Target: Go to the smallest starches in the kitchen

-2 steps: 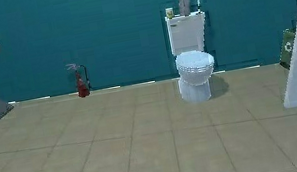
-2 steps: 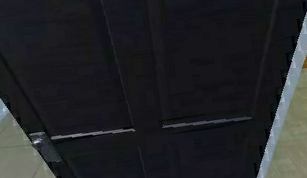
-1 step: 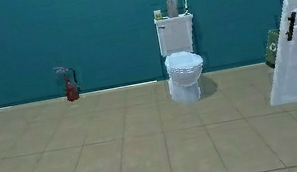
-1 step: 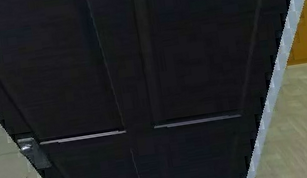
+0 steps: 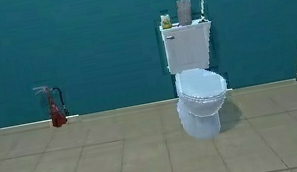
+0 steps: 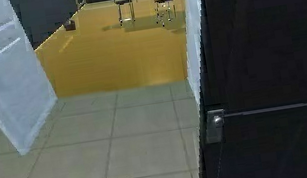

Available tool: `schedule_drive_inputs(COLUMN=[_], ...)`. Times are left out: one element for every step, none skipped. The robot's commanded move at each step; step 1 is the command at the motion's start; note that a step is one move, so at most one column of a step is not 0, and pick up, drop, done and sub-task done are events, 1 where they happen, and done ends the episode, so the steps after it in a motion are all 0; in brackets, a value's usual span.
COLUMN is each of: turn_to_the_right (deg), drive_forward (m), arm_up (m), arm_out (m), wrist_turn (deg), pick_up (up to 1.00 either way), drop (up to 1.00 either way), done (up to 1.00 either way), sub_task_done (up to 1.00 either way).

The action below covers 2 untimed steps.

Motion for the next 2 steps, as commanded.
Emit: schedule_drive_inputs(turn_to_the_right=[45.0, 30.0], drive_forward=[0.0, 0.0], arm_up=[0.0, 0.0], arm_out=[0.0, 0.0], wrist_turn=[0.0, 0.0], pick_up=[0.0, 0.0], drop=[0.0, 0.0], done=[0.0, 0.0], sub_task_done=[0.0, 0.0])
